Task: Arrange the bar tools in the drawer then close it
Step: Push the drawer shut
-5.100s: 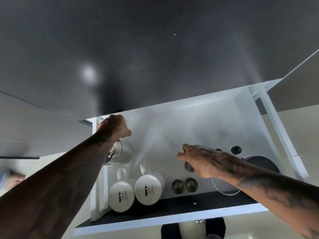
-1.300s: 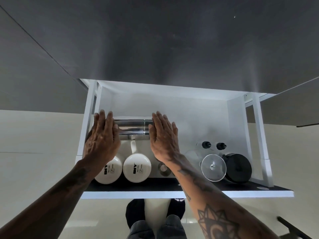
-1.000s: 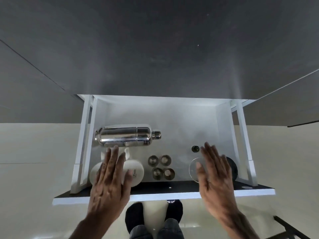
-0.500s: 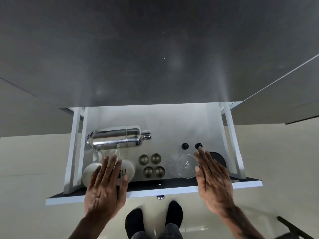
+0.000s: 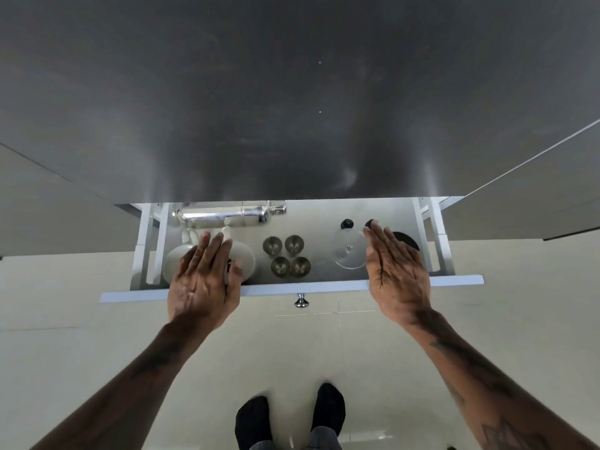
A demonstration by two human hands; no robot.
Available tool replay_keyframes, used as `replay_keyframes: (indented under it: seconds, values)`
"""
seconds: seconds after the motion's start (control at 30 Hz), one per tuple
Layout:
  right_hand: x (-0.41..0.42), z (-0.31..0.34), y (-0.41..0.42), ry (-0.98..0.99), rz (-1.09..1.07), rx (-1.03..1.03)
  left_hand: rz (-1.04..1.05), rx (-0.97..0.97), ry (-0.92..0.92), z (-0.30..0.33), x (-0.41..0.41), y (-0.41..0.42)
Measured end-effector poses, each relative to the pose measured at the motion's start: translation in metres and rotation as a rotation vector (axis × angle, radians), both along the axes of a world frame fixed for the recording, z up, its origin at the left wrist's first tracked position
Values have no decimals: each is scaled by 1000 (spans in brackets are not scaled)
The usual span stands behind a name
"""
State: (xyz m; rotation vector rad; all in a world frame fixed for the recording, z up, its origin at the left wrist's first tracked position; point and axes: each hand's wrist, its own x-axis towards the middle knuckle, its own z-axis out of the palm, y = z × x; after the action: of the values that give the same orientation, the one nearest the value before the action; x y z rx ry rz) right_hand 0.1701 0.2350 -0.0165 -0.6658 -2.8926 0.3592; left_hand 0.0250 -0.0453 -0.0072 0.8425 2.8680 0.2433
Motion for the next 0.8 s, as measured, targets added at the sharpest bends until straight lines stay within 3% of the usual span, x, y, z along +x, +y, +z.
replay_keyframes:
  seconds: [0.1, 0.17, 0.23, 0.3, 0.37, 0.43, 0.5, 0.6, 0.8]
  values:
    - [-20, 3, 11, 33, 1, 23, -34, 70, 112, 4, -17, 10]
    - [-24, 11, 12, 158, -98, 13, 37, 178, 160, 8, -19, 11]
    - [-17, 25, 2, 324, -286, -89, 206, 362, 62, 17, -8, 12]
    - [-8, 24, -13, 398, -570, -387, 489, 519, -118, 24, 1, 15]
    - [-11, 16, -22, 376, -823, -809, 716, 596, -271, 26, 1, 19]
    - [-24, 10, -23, 370, -857, -1074, 833, 747, -465, 26, -8, 23]
    - [-39, 12, -21, 320, -799, -1086, 837, 846, -598, 24, -20, 24]
    - [-56, 15, -10, 245, -712, -997, 718, 832, -682, 20, -40, 23]
    - [-84, 24, 13, 59, -591, -774, 474, 450, -518, 28, -78, 34]
